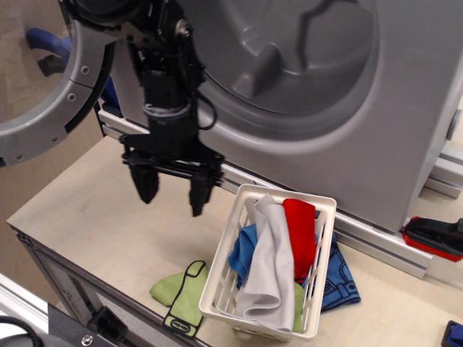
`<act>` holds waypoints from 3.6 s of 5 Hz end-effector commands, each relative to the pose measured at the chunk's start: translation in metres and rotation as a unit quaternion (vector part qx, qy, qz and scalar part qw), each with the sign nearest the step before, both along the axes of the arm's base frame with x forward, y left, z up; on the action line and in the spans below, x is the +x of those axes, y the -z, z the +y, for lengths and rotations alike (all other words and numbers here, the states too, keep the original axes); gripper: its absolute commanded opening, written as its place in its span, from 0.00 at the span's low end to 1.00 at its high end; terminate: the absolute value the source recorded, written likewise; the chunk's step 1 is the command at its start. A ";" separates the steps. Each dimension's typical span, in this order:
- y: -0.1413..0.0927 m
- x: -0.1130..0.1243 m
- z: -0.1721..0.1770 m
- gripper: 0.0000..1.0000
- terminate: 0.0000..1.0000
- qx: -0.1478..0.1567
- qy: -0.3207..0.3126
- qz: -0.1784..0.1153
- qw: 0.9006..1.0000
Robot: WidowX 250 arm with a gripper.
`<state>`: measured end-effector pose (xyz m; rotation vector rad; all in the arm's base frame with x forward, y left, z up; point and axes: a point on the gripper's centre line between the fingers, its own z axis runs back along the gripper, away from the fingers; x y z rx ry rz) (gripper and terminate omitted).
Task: Put clothes in laundry machine
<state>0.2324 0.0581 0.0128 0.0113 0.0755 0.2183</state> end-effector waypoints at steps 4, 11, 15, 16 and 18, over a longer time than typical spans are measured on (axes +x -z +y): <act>-0.011 0.009 -0.074 1.00 0.00 -0.019 -0.230 -0.103 0.968; 0.065 0.034 -0.114 1.00 0.00 -0.021 -0.468 -0.063 0.881; 0.046 0.020 -0.093 0.00 0.00 -0.033 -0.341 -0.089 0.935; 0.026 0.024 -0.093 0.00 0.00 -0.043 -0.299 -0.095 0.949; -0.037 0.047 -0.088 0.00 0.00 -0.056 -0.298 -0.140 0.942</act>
